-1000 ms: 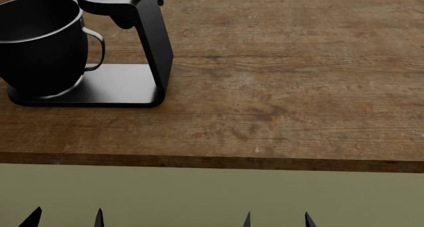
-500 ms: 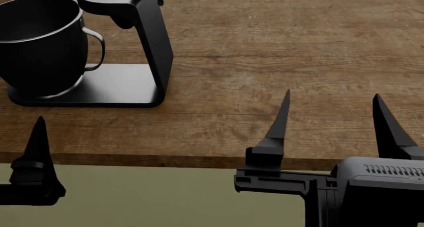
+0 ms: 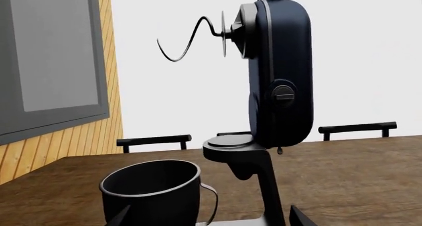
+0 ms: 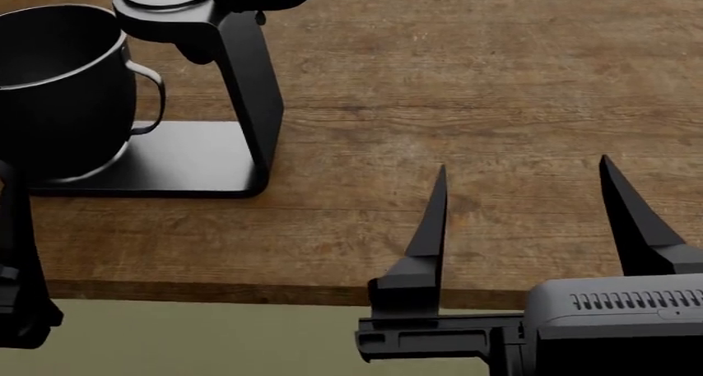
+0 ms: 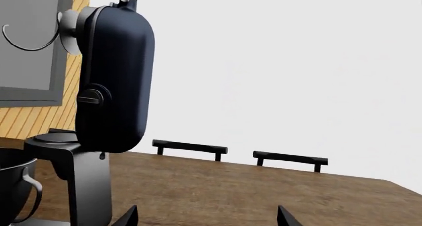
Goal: Close the stand mixer head.
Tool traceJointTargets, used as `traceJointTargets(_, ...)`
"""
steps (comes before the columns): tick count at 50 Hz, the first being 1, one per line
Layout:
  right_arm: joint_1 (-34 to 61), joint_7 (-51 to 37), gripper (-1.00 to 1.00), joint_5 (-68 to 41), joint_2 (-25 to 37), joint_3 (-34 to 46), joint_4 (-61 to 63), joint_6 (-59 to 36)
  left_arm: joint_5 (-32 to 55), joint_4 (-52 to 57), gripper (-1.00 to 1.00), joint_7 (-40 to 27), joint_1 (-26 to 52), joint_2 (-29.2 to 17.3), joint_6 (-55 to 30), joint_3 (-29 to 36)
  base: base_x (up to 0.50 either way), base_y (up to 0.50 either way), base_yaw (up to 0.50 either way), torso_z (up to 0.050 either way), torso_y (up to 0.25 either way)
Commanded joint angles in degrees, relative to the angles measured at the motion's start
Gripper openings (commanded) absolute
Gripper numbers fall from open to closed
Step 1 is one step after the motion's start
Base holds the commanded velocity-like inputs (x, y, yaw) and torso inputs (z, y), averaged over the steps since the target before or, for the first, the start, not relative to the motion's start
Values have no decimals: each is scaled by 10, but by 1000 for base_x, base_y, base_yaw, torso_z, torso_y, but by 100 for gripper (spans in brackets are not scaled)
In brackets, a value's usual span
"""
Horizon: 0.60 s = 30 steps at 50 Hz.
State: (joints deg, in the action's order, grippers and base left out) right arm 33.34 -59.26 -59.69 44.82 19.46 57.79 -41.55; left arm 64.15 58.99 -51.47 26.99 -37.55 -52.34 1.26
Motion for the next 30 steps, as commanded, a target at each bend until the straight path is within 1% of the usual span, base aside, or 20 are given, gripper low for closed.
traceJointTargets(1,49,-59,100,-54,39,31,21,9,90,6,100,-83,28,-83,58,27,484,0,0,0,0)
traceJointTargets(5,58,-66,100,-53,54,53,20,31,99,6,100,-90,24,-99,72,21,493,0,0,0,0)
traceJointTargets(9,70,-76,100,-58,66,68,20,44,100,5,100,-93,25,-104,77,26,500,14,0,0,0)
traceJointTargets(12,112,-103,100,-75,92,113,22,74,119,9,100,-110,43,-115,83,36,500,72,0,0,0)
traceJointTargets(16,173,-128,100,-70,125,203,22,122,126,10,100,-138,78,-159,138,102,446,159,0,0,0)
traceJointTargets(23,209,-145,100,-66,155,264,22,173,125,10,100,-157,102,-200,194,162,425,351,0,0,0)
traceJointTargets(27,253,-158,100,-63,173,321,22,203,122,10,100,-174,145,-235,242,233,409,414,0,0,4)
traceJointTargets(30,311,-173,100,-62,194,389,22,244,118,10,100,-188,188,-258,277,299,363,294,0,0,0)
